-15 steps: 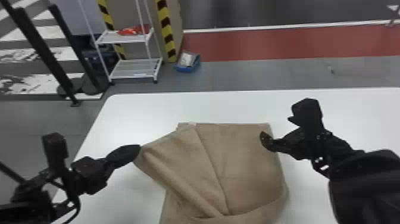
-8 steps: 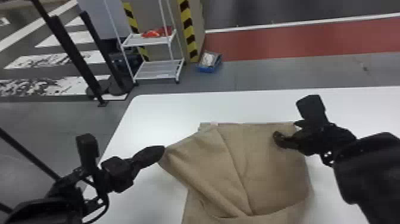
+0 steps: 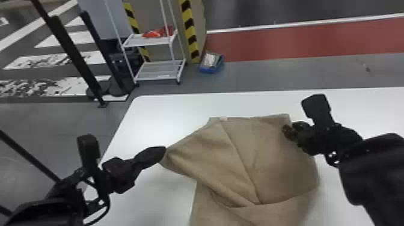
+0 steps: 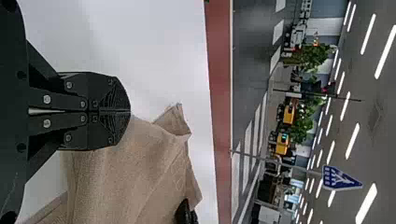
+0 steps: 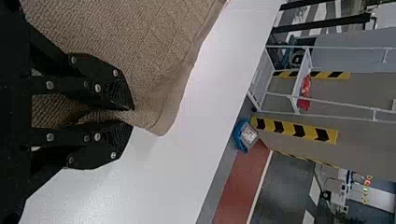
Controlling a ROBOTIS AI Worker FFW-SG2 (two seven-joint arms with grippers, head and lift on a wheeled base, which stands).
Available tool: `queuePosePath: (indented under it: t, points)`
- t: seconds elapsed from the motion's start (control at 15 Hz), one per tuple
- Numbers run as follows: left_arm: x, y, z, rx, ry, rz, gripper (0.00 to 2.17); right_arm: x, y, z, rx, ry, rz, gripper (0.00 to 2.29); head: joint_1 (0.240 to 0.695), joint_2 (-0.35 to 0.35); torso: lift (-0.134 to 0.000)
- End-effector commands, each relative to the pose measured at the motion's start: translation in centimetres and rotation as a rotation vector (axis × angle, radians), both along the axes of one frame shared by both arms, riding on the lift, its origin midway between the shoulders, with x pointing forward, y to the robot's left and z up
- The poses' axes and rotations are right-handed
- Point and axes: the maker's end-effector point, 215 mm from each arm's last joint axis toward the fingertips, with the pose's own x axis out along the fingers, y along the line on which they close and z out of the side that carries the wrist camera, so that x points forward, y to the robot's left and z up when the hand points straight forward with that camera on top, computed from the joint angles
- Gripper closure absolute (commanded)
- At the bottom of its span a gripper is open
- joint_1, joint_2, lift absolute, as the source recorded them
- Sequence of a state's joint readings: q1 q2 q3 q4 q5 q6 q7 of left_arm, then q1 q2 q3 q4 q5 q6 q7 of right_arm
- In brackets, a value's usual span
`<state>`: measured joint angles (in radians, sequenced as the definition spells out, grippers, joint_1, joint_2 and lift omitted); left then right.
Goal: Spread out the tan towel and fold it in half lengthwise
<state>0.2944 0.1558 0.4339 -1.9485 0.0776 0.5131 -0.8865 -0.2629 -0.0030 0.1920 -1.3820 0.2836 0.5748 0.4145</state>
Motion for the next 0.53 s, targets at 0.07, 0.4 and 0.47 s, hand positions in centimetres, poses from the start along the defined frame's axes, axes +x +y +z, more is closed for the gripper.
queuePosePath:
  t: [0.07, 0.4, 0.47]
  points:
    - [1.6, 0.5, 0.3, 0.015, -0.011, 0.012, 1.35, 0.3, -4.1, 2.7, 0.045, -0.045, -0.092, 1.4, 0.695, 0.226, -0.125]
    - [6.0, 2.6, 1.9, 0.067, -0.044, 0.056, 1.35, -3.9, -15.6, 4.1, 0.164, -0.063, -0.325, 1.4, 0.695, 0.15, -0.125]
    - [6.5, 2.5, 1.8, 0.072, -0.041, 0.054, 1.35, -5.4, -18.3, 3.9, 0.164, -0.071, -0.37, 1.4, 0.695, 0.133, -0.125]
